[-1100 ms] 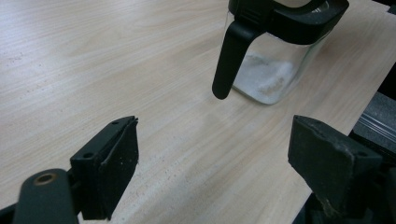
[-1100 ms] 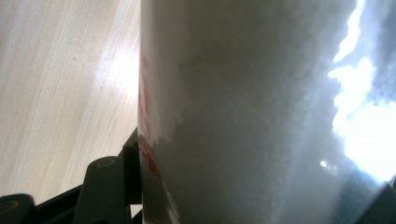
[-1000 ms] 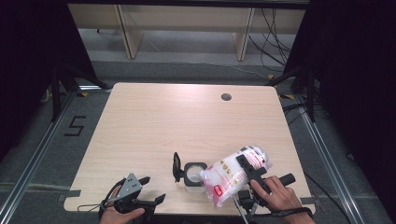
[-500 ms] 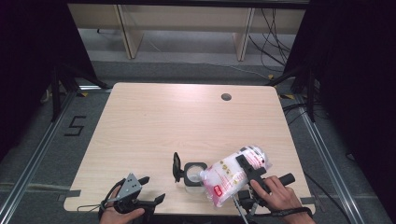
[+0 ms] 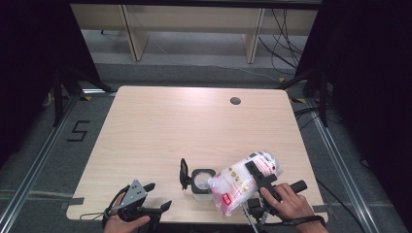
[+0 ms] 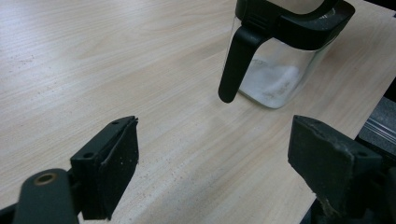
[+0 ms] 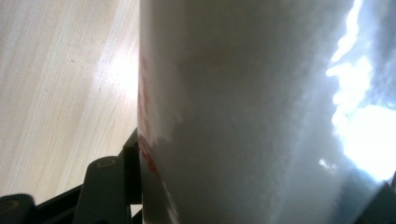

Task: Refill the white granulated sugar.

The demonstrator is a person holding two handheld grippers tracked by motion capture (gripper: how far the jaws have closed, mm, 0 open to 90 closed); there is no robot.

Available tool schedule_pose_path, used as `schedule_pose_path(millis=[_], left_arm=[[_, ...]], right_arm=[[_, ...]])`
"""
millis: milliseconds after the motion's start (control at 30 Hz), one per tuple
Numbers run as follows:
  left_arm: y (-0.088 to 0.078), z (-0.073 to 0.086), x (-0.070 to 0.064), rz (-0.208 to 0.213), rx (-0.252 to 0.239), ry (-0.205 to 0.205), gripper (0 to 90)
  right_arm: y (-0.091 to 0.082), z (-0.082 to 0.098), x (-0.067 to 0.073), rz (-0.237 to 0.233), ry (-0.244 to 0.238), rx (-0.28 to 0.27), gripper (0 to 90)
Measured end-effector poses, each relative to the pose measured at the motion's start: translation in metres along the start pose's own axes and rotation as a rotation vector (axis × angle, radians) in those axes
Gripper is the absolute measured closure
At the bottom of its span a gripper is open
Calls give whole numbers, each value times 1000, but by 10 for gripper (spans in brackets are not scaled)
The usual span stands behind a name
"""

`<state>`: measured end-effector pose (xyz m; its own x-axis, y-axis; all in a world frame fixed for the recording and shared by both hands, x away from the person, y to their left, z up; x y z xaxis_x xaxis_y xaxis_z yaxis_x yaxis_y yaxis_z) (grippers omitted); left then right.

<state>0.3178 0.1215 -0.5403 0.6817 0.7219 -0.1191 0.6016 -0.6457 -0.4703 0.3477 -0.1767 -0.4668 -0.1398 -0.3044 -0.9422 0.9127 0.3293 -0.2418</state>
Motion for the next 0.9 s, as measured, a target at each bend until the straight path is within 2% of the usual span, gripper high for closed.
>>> schedule_pose_path(millis=[67,133,167,200,267,300,333,500,567,633,667,700,733,767,800,833,867,900], left_arm=[[-1,1,0,2,4,8,159],[0,-1,1,-2,-3,-3,159],[0,0,0,-3,-2,-4,159],[0,0,0,1,1,0,159],[-1,1,0,-1,6,2,159],[-1,1,1,-5,4,-2,159],[0,0,1,-1,-2,-5,159],[-1,1,1,-2,1,-2,159],[-1,0,1,-8,1,-5,159],[-1,1,0,0,2,-3,159],[-1,1,0,-4,5,-3,159],[-1,1,1,-5,5,1,159],[-1,0,1,-9,0,-9,159],[-1,0,1,-7,3,-3,159],[-1,1,0,-2,2,-9,159],[-2,1,0,-4,5,-3,158],[-1,1,0,-5,-6,-14,159],[-2,1,2,-8,8,2,158]], right_arm=[[1,0,-1,11,-4,-12,403],[0,2,2,-1,40,2,403],[0,2,3,-13,45,7,403],[1,0,-1,-1,15,-15,403],[0,2,0,-1,26,0,403],[1,1,-1,2,9,-6,403],[1,1,-2,14,13,-15,402],[1,2,-2,14,14,-14,403],[0,4,2,-1,54,2,403],[0,4,3,-1,57,7,403],[0,4,0,7,37,1,403],[0,4,-1,-8,22,6,403],[2,4,-3,18,17,-15,403],[2,5,-3,14,11,-19,403],[0,8,0,-2,38,12,403],[1,7,-2,15,27,0,403],[1,8,-3,15,16,0,403],[0,10,0,7,44,16,403]])
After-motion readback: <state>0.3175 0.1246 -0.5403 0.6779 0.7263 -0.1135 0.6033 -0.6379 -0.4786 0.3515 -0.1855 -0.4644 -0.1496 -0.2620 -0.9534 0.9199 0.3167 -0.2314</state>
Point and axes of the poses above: each handheld gripper's, and its own axes: y roughly forward along the jaws, z roughly out of its underside, x roughly to its left, the point moved 8 cm from there along y, roughly forward along the jaws, and after that the axes turned 2 degrees about -x, right-handed, at the moved point
